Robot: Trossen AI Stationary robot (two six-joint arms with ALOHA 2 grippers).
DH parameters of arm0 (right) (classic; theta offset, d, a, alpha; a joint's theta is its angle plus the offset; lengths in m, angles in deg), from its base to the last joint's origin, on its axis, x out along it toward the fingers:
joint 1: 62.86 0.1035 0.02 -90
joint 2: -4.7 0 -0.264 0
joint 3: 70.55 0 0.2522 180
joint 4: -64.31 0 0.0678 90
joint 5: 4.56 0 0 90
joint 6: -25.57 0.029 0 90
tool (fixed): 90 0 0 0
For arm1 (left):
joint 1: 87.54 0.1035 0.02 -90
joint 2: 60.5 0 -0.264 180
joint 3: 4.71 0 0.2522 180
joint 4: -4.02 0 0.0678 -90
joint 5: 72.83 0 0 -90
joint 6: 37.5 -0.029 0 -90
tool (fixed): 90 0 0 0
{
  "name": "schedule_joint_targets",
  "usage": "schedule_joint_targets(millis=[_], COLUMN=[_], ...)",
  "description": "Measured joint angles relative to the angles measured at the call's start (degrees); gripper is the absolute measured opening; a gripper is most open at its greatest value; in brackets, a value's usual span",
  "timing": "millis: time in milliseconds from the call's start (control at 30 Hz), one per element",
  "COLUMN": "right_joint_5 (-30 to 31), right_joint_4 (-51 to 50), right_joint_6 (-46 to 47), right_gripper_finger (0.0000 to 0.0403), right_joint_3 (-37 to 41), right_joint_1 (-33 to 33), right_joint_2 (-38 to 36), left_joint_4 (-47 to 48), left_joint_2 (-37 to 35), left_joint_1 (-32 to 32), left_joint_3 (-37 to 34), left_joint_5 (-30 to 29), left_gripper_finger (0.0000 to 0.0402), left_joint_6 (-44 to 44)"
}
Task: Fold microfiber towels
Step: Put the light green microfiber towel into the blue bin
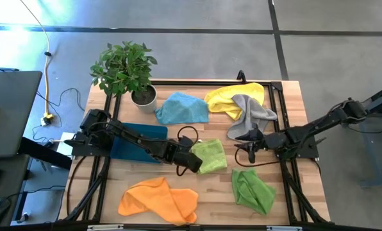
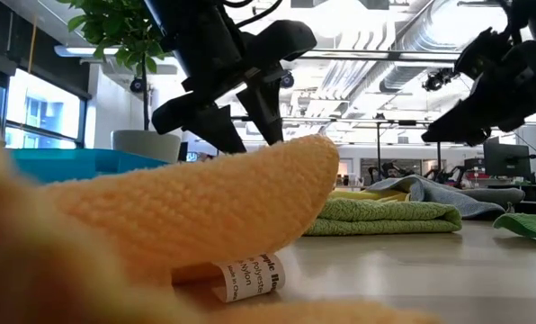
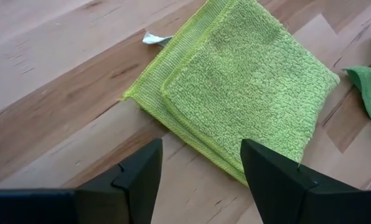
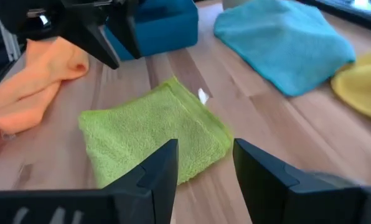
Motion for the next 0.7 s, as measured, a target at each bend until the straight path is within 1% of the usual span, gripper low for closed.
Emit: schedule_joint_targets(millis=[167,233,333,433,600,700], right_joint_5=[-2.6,-5.0,-6.6,-6.8,-6.8,-6.8], right_joint_4=[-3.9,-5.0,-5.1,-5.1,-5.1,-5.2], right_joint_6=[3.6,3.0,1.1,-0.4,0.2,-0.4], right_gripper_finger=[0.0146,0.0146,0.0146,0.0146,0.0146,0.0146], right_joint_3=[0.0,0.0,0.0,0.0,0.0,0.0], right_joint_1=[0.0,0.0,0.0,0.0,0.0,0.0], right_joint_2=[0.0,0.0,0.0,0.0,0.0,0.0], left_joint_4=[0.0,0.0,0.0,-0.3,-1.4,-2.7], left_joint_2=[0.0,0.0,0.0,0.0,0.0,0.0], left_joint_1=[0.0,-0.1,-0.4,-0.9,-2.0,-2.6], left_joint_3=[0.0,0.0,0.0,0.0,0.0,0.0], left_joint_5=[0.0,0.0,0.0,-0.3,-3.2,-3.2], left_gripper_finger=[0.0209,0.0209,0.0209,0.0209,0.0209,0.0209], left_joint_6=[0.0,0.0,0.0,0.4,4.0,4.0])
